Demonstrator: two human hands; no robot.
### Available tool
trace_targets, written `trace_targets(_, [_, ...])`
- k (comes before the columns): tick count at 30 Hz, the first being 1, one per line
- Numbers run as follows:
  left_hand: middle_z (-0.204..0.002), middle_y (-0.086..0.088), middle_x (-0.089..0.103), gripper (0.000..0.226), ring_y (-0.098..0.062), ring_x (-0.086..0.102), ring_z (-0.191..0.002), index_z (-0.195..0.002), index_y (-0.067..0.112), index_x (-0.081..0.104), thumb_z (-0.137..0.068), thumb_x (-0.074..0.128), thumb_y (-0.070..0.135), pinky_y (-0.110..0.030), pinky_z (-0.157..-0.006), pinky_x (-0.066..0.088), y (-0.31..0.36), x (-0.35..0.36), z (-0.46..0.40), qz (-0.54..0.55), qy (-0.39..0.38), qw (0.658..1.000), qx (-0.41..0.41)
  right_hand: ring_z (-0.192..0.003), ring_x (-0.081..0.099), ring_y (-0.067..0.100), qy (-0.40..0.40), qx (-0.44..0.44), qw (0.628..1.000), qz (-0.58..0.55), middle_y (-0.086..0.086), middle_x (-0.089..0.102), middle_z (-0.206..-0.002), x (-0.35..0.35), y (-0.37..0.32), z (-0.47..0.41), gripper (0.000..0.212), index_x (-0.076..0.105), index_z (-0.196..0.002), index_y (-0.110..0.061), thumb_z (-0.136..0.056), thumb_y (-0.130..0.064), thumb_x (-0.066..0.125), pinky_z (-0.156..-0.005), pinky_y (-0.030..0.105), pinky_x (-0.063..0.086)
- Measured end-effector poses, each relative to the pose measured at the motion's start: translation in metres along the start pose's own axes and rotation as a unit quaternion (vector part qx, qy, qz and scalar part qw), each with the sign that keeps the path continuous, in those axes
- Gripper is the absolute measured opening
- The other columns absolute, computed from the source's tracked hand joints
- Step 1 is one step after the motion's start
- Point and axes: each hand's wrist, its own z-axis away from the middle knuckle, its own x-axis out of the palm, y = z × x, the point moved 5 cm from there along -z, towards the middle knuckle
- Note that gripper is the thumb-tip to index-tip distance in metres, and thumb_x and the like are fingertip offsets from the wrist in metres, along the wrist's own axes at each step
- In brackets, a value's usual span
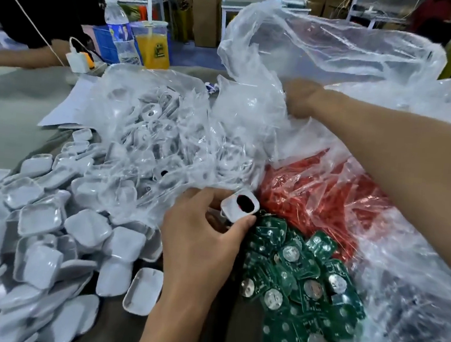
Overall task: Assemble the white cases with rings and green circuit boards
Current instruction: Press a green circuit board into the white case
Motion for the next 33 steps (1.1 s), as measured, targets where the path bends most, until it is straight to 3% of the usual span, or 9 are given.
trace_targets(3, [-0.078,0.012,0.068,0.030,-0.004,0.064,-0.067,-0.090,0.039,0.074,-0.067,0.092,0.045,-0.023,-0.062,0.047,0.001,0.001,-0.001,-0.011,0.002,1.000,-0.001,-0.125,0.060,0.035,0.064,0.050,0.996,-0.021,0.016,0.064,-0.135,-0.001,0.013,0.004,0.040,0.062,-0.132,-0.011,-0.096,-0.026,0.068,-0.097,0.037,0.048])
trace_targets(7, [-0.078,0.011,0.068,0.032,-0.005,0.065,-0.067,-0.093,0.038,0.074,-0.067,0.092,0.047,-0.024,-0.061,0.047,0.002,0.002,0.002,-0.022,-0.005,1.000,-0.005,-0.120,0.057,0.041,0.124,0.096,0.986,-0.058,0.024,0.047,-0.144,-0.020,0.022,0.026,0.052,0.057,-0.132,-0.009,-0.091,-0.035,0.076,-0.099,0.042,0.048])
trace_targets(10, [-0.081,0.014,0.069,0.032,-0.001,0.065,-0.067,-0.092,0.038,0.074,-0.067,0.092,0.046,-0.024,-0.063,0.051,0.002,0.001,0.002,-0.012,-0.003,1.000,-0.015,-0.089,0.066,0.032,0.201,0.031,0.976,-0.073,0.015,0.072,-0.103,-0.062,0.013,0.052,0.023,0.074,-0.098,-0.008,-0.091,-0.030,0.075,-0.074,0.033,0.047])
trace_targets(13, [-0.083,0.016,0.068,0.030,0.000,0.065,-0.067,-0.092,0.038,0.073,-0.068,0.090,0.045,-0.016,-0.061,0.047,0.004,-0.001,0.003,-0.016,-0.001,1.000,-0.002,-0.062,0.071,0.016,0.026,-0.049,0.984,-0.167,0.002,0.076,-0.070,-0.082,-0.009,0.087,0.032,0.079,-0.077,-0.012,-0.096,-0.036,0.072,-0.056,0.026,0.051])
trace_targets(15, [-0.083,0.018,0.068,0.029,0.000,0.065,-0.067,-0.092,0.038,0.073,-0.069,0.089,0.045,-0.013,-0.059,0.044,0.006,-0.002,0.003,-0.019,-0.002,1.000,0.007,-0.066,0.076,0.014,-0.114,-0.083,0.973,-0.182,0.002,0.079,-0.075,-0.073,-0.029,0.105,0.022,0.082,-0.084,-0.012,-0.098,-0.027,0.072,-0.054,0.023,0.057])
trace_targets(17, [-0.082,0.018,0.068,0.028,0.000,0.065,-0.068,-0.091,0.037,0.073,-0.069,0.088,0.047,-0.019,-0.061,0.047,0.007,-0.002,0.003,-0.024,-0.003,1.000,0.009,-0.066,0.076,0.011,-0.142,-0.106,0.979,-0.099,0.000,0.080,-0.083,-0.056,-0.045,0.112,0.010,0.081,-0.101,-0.014,-0.096,-0.017,0.073,-0.059,0.025,0.059])
trace_targets(19, [-0.082,0.018,0.069,0.029,-0.002,0.065,-0.069,-0.089,0.037,0.073,-0.066,0.087,0.048,-0.027,-0.065,0.053,0.007,0.000,0.003,-0.015,-0.012,1.000,-0.001,-0.066,0.074,0.017,-0.106,-0.115,0.988,0.006,0.000,0.078,-0.089,-0.036,-0.056,0.113,0.013,0.079,-0.104,-0.020,-0.091,-0.017,0.077,-0.072,0.031,0.060])
trace_targets(22, [-0.080,0.018,0.069,0.029,-0.003,0.066,-0.067,-0.087,0.038,0.073,-0.064,0.090,0.046,-0.025,-0.062,0.053,0.009,0.002,0.003,0.007,-0.027,1.000,0.001,-0.077,0.066,0.028,-0.015,-0.112,0.992,0.048,0.005,0.072,-0.080,-0.022,-0.064,0.118,0.019,0.068,-0.072,-0.021,-0.083,-0.006,0.074,-0.077,0.033,0.058])
trace_targets(33, [-0.073,0.020,0.069,0.029,-0.002,0.065,-0.066,-0.083,0.036,0.073,-0.064,0.094,0.040,-0.011,-0.057,0.043,0.012,0.002,0.003,0.005,-0.036,0.999,0.005,-0.080,0.067,0.017,0.158,-0.016,0.970,-0.184,-0.002,0.072,-0.083,-0.038,-0.023,0.148,0.024,0.071,-0.078,-0.017,-0.078,-0.030,0.091,-0.079,0.037,0.057])
